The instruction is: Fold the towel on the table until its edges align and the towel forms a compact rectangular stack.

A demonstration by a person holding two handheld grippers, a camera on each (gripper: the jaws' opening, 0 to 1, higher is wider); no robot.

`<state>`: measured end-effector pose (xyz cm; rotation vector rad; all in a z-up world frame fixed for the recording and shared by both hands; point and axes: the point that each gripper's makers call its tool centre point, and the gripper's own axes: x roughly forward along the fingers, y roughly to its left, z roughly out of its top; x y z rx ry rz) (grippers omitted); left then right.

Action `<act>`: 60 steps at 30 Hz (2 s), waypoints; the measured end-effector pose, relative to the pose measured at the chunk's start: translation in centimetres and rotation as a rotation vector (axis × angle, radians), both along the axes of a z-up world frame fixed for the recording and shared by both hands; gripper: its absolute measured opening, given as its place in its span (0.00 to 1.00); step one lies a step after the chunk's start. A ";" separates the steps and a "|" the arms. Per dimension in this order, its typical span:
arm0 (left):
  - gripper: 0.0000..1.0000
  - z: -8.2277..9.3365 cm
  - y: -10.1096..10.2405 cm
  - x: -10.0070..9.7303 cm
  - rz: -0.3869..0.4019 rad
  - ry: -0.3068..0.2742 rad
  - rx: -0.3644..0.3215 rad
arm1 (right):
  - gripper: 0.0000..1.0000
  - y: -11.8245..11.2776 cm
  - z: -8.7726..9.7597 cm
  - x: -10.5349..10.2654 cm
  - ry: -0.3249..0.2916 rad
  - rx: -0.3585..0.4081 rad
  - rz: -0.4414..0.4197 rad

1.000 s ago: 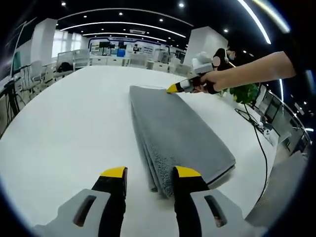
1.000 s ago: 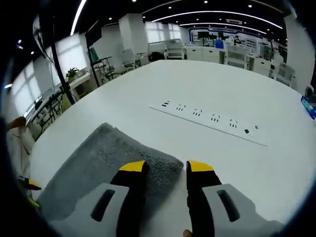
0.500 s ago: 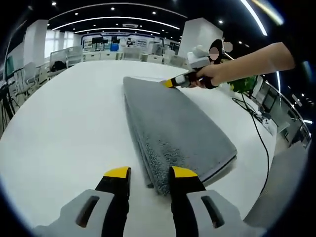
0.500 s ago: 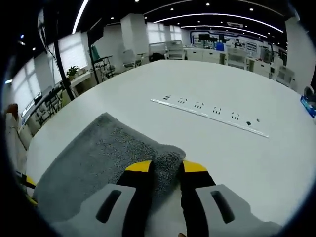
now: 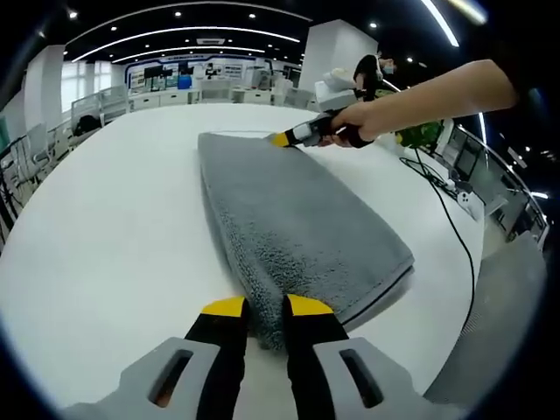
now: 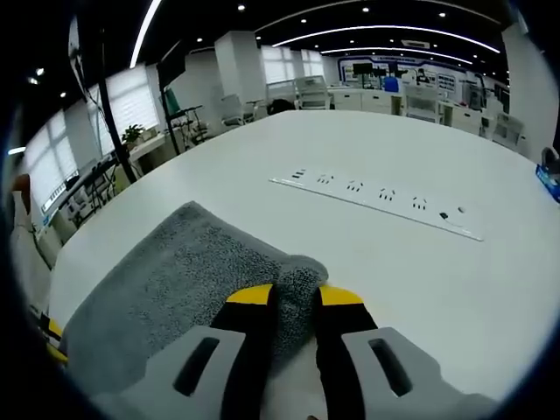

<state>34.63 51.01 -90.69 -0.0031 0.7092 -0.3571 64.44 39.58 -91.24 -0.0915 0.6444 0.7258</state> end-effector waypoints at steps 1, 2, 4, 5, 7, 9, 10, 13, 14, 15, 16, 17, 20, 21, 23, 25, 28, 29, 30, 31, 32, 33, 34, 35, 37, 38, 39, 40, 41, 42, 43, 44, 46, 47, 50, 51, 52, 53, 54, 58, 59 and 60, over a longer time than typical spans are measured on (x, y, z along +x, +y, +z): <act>0.16 0.0 0.0 0.1 -0.002 -0.001 0.002 | 0.16 0.0 0.0 0.0 0.000 0.001 0.001; 0.15 0.0 0.0 0.1 -0.005 0.000 0.005 | 0.16 0.0 0.0 0.0 0.000 0.001 0.002; 0.15 -0.1 -0.1 0.2 -0.010 0.004 0.011 | 0.16 0.0 0.1 -0.1 0.000 -0.002 0.010; 0.14 -0.1 -0.2 0.2 -0.014 0.005 0.016 | 0.16 -0.1 0.1 -0.1 0.000 -0.004 0.013; 0.14 -0.1 -0.5 0.2 -0.028 0.004 0.035 | 0.16 -0.3 0.0 0.0 0.002 -0.008 0.018; 0.13 -0.1 -0.8 0.4 -0.044 0.015 0.048 | 0.16 -0.8 0.1 -0.1 -0.001 -0.025 0.032; 0.13 -0.2 -1.0 0.5 -0.052 0.017 0.052 | 0.16 -1.0 0.2 -0.2 -0.005 -0.035 0.038; 0.12 -0.3 -1.8 0.9 -0.075 0.017 0.051 | 0.16 -2.5 0.2 0.0 -0.014 -0.055 0.037; 0.12 -0.4 -2.2 1.0 -0.083 0.017 0.044 | 0.16 -2.9 0.1 0.1 -0.012 -0.055 0.030; 0.12 -0.5 -2.5 1.1 -0.089 0.018 0.038 | 0.16 -3.7 0.0 0.3 -0.010 -0.053 0.018; 0.12 -0.6 -3.1 1.1 -0.088 0.036 0.005 | 0.16 -4.2 0.0 0.4 -0.007 -0.052 0.012; 0.12 -0.6 -3.5 1.2 -0.094 0.042 -0.004 | 0.16 -4.9 -0.1 0.6 -0.006 -0.053 0.004; 0.12 -0.5 -5.0 1.6 -0.129 0.040 -0.003 | 0.16 -6.4 -0.1 0.8 -0.010 -0.065 -0.012; 0.12 -0.5 -5.7 1.6 -0.146 0.039 -0.008 | 0.16 -7.2 -0.1 0.8 -0.009 -0.067 -0.023; 0.11 -0.4 -6.9 1.7 -0.175 0.032 -0.009 | 0.16 -8.6 -0.1 1.0 -0.008 -0.072 -0.039; 0.11 -0.4 -7.7 1.8 -0.199 0.033 -0.007 | 0.16 -9.7 -0.1 0.9 -0.008 -0.077 -0.051; 0.11 -0.6 -8.7 1.8 -0.231 0.034 -0.009 | 0.16 -11.2 -0.1 0.9 -0.008 -0.083 -0.066; 0.11 -0.6 -9.0 1.9 -0.239 0.034 -0.010 | 0.16 -11.7 -0.1 0.8 -0.008 -0.084 -0.071; 0.11 -0.6 -9.4 1.9 -0.251 0.034 -0.011 | 0.16 -12.1 -0.1 0.8 -0.008 -0.085 -0.075; 0.11 -0.7 -9.7 1.9 -0.258 0.034 -0.012 | 0.16 -12.4 -0.1 0.8 -0.008 -0.086 -0.079; 0.11 -0.7 -10.1 2.0 -0.266 0.032 -0.010 | 0.16 -12.9 0.0 0.7 -0.007 -0.086 -0.085; 0.11 -0.7 -10.4 2.1 -0.271 0.033 -0.011 | 0.16 -13.2 0.0 0.6 -0.007 -0.086 -0.090; 0.11 -0.8 -10.8 2.1 -0.279 0.033 -0.011 | 0.16 -13.4 0.0 0.6 -0.008 -0.086 -0.096; 0.11 -0.8 -11.0 2.1 -0.282 0.032 -0.011 | 0.16 -13.7 0.0 0.5 -0.009 -0.085 -0.101; 0.11 -0.8 -11.6 2.1 -0.291 0.028 -0.010 | 0.16 -14.2 0.0 0.5 -0.010 -0.091 -0.108; 0.11 -0.9 -11.7 2.2 -0.294 0.026 -0.010 | 0.16 -14.4 0.1 0.4 -0.011 -0.095 -0.109; 0.11 -0.9 -12.1 2.1 -0.301 0.025 -0.012 | 0.16 -14.5 0.0 0.4 -0.011 -0.097 -0.110; 0.11 -1.0 -12.3 2.1 -0.304 0.026 -0.012 | 0.17 -14.7 0.0 0.4 -0.011 -0.098 -0.114; 0.11 -1.1 -12.5 2.1 -0.309 0.026 -0.012 | 0.17 -14.8 0.0 0.4 -0.012 -0.097 -0.118; 0.11 -1.0 -12.7 2.0 -0.310 0.026 -0.010 | 0.17 -14.9 0.1 0.4 -0.015 -0.098 -0.126; 0.11 -1.0 -12.8 1.9 -0.312 0.026 -0.010 | 0.18 -14.9 0.1 0.4 -0.016 -0.096 -0.133; 0.11 -1.0 -12.9 1.9 -0.311 0.027 -0.010 | 0.18 -15.0 0.1 0.4 -0.017 -0.093 -0.146; 0.11 -1.0 -13.0 1.8 -0.312 0.029 -0.008 | 0.18 -15.0 0.0 0.4 -0.011 -0.082 -0.172; 0.11 -1.0 -13.0 1.8 -0.312 0.029 -0.007 | 0.18 -14.9 0.0 0.4 -0.012 -0.086 -0.176; 0.11 -0.9 -13.2 1.7 -0.312 0.033 -0.008 | 0.18 -14.9 0.1 0.6 -0.015 -0.110 -0.166; 0.11 -1.0 -13.2 1.7 -0.313 0.033 -0.007 | 0.19 -14.9 0.2 0.6 -0.010 -0.111 -0.167; 0.11 -0.9 -13.2 1.7 -0.315 0.032 -0.006 | 0.19 -14.9 0.3 0.5 -0.008 -0.114 -0.166; 0.11 -0.9 -13.2 1.7 -0.315 0.032 -0.005 | 0.19 -15.0 0.4 0.5 -0.009 -0.117 -0.165; 0.12 -0.8 -13.2 1.7 -0.314 0.033 -0.006 | 0.20 -15.1 0.6 0.4 -0.013 -0.121 -0.164; 0.14 -0.7 -13.2 1.6 -0.323 0.036 -0.023 | 0.23 -15.5 1.2 -0.7 -0.014 -0.116 -0.162; 0.16 -0.6 -13.1 1.6 -0.317 0.041 -0.029 | 0.24 -15.8 1.1 -0.8 -0.014 -0.118 -0.163; 0.18 -0.5 -13.0 1.6 -0.313 0.042 -0.028 | 0.26 -16.1 1.2 -0.9 -0.015 -0.121 -0.169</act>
